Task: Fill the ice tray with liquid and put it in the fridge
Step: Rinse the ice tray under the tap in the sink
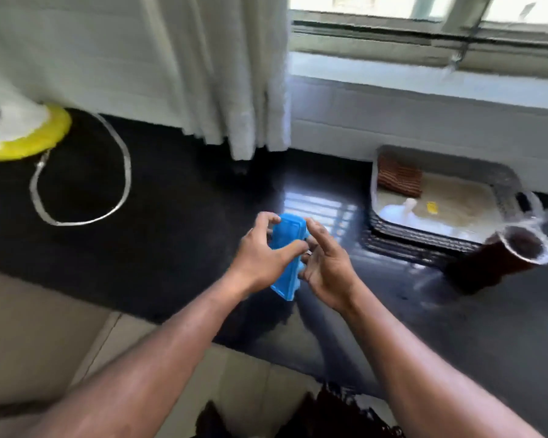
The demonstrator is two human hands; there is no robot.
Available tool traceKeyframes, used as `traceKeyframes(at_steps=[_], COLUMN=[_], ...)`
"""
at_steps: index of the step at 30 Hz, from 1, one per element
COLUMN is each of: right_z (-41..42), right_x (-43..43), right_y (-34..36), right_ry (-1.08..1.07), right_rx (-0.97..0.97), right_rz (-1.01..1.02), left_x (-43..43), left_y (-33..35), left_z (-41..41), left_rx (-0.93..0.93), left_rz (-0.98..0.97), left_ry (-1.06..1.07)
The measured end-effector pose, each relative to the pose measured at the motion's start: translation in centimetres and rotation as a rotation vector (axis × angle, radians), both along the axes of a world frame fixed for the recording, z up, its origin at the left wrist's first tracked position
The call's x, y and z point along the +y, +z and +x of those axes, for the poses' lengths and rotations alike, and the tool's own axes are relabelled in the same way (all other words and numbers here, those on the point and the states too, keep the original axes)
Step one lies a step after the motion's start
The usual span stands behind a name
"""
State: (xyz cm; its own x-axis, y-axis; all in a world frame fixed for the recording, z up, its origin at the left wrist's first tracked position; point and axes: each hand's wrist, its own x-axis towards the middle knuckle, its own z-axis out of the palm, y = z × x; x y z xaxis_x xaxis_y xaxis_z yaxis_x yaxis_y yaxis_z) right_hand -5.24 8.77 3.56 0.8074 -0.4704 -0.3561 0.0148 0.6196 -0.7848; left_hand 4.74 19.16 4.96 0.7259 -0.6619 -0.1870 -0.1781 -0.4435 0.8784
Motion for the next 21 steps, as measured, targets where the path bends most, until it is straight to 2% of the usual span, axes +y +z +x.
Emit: traceKeyframes(at_steps=[3,8,15,21], right_z=[4.0,11.7,21.3,27.7], right_x=[4.7,16.3,35.3,51.5], right_y=[1.1,2.6,5.4,7.4], right_ry=[0.154,0.356,0.645,0.884], right_rx=[-0.017,-0.106,-0.225,-0.144], right_rz=[-0.056,-0.177,-0.152,-0.117], left_x=[5.9,19.7,39.7,54.9], left_y=[2.0,3.6,5.6,7.2], left_z=[2.4,7.4,12.6,14.9], left_rx=[0.069,0.076,-0.047,-0.049], left_rz=[-0.092,-0.224,-0.376,-0.409], left_ry=[0.146,0.375,0.686,0.975])
